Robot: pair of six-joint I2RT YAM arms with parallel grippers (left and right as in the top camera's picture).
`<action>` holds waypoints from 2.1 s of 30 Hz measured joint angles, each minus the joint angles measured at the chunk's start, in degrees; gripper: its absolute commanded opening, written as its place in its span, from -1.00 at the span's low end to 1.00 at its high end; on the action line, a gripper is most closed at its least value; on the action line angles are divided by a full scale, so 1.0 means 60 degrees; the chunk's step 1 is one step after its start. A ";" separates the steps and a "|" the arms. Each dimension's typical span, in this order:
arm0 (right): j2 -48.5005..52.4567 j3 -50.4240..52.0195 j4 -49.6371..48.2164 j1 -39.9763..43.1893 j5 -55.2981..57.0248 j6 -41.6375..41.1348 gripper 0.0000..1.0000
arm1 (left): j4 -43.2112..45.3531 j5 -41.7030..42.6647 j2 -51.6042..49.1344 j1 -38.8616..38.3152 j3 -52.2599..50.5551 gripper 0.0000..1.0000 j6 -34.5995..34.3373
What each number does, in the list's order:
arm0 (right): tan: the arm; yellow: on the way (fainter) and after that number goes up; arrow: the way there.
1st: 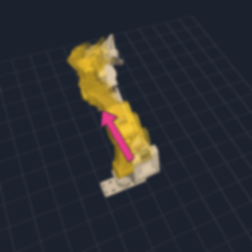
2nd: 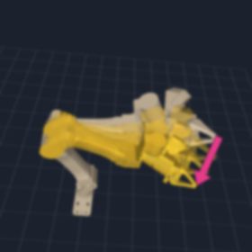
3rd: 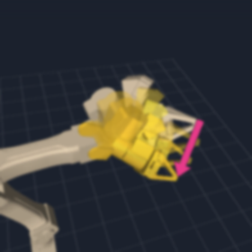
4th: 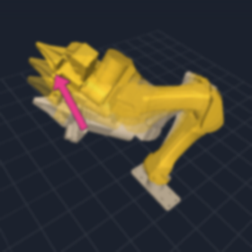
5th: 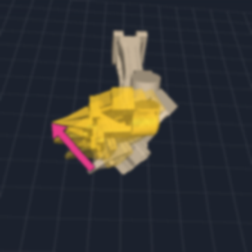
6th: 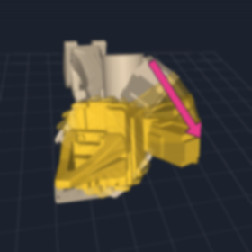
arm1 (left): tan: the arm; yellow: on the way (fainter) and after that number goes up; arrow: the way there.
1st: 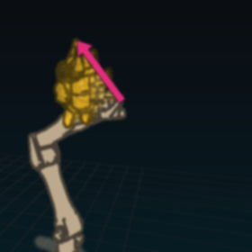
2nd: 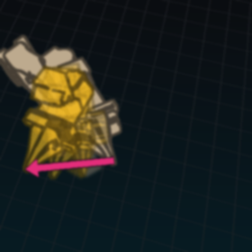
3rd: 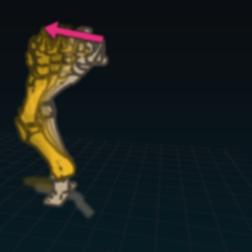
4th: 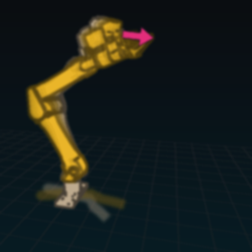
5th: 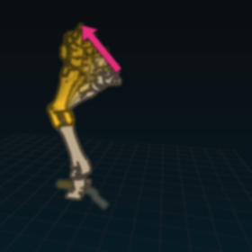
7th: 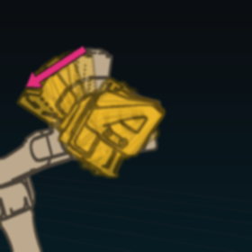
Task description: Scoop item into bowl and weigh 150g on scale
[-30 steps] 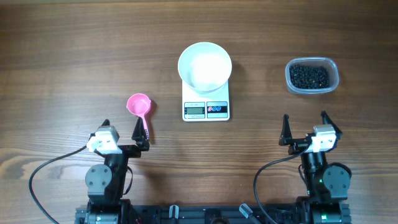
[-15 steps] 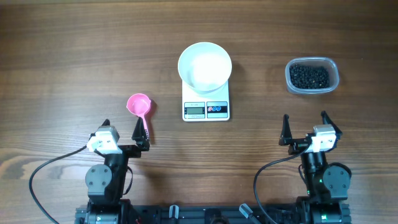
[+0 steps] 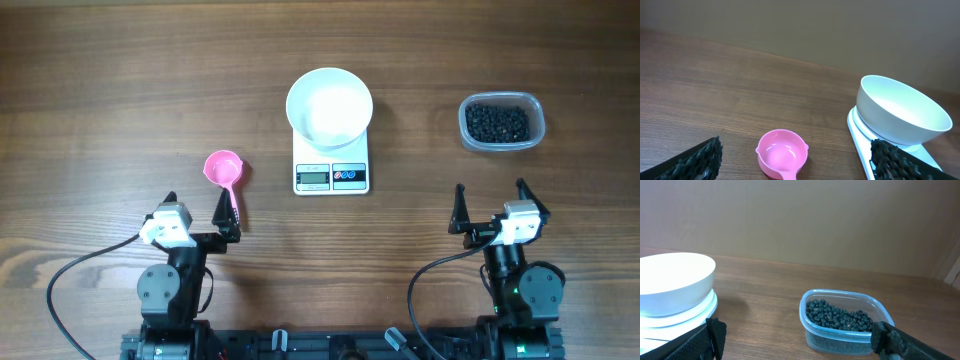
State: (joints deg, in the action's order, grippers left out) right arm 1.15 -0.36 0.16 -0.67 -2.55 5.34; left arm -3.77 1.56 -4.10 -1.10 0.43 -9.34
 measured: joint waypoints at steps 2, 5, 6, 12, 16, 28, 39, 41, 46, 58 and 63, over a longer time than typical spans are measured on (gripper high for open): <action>-0.0004 0.0000 0.0000 0.0000 0.0000 0.0000 1.00 | 0.0000 0.0000 0.0000 0.0000 0.0000 1.00 0.0000; 0.0000 0.0000 0.0000 0.0000 0.0000 0.0000 1.00 | -0.0004 0.0000 0.0000 0.0000 -0.0004 1.00 -0.0004; -0.0004 0.0000 0.0000 0.0000 0.0000 0.0004 0.99 | -0.0004 0.0000 0.0000 0.0000 0.0000 1.00 0.0000; 0.0000 0.0000 0.0000 0.0000 0.0000 0.0000 0.99 | -0.0004 -0.0004 0.0000 0.0000 0.0000 1.00 0.0000; 0.0000 0.0000 0.0000 0.0000 0.0000 0.0000 1.00 | -0.0004 0.0000 0.0000 0.0000 0.0000 1.00 0.0000; 0.0000 0.0000 0.0000 0.0000 -0.0004 0.0000 0.99 | 0.0098 0.0000 -0.0004 0.0000 0.0120 1.00 -0.0350; 0.0000 0.0000 -0.0004 0.0000 0.0000 0.0000 1.00 | -0.3042 -0.0171 -0.0055 0.0000 0.2568 1.00 -0.0721; 0.0000 0.0000 -0.0004 0.0000 -0.0004 0.0000 0.99 | -0.3712 -0.0379 -0.0233 0.0000 0.3136 1.00 -0.0827; 0.0007 0.0000 -0.0007 0.0000 -0.0004 0.0004 1.00 | -0.5056 -0.0696 -0.1435 0.0000 0.4885 1.00 -0.0947; 0.0018 0.0000 -0.0007 0.0000 -0.0004 0.0000 1.00 | -0.8196 -0.0732 -0.6976 0.0000 0.9424 1.00 -0.1515; 0.0022 0.0000 -0.0007 0.0000 -0.0004 0.0000 0.99 | -0.8419 0.0076 -0.9085 0.0000 0.9657 1.00 -0.1654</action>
State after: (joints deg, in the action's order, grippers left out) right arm 1.28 -0.36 0.12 -0.67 -2.57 5.34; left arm -54.28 2.02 -58.61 -1.10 58.37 -19.27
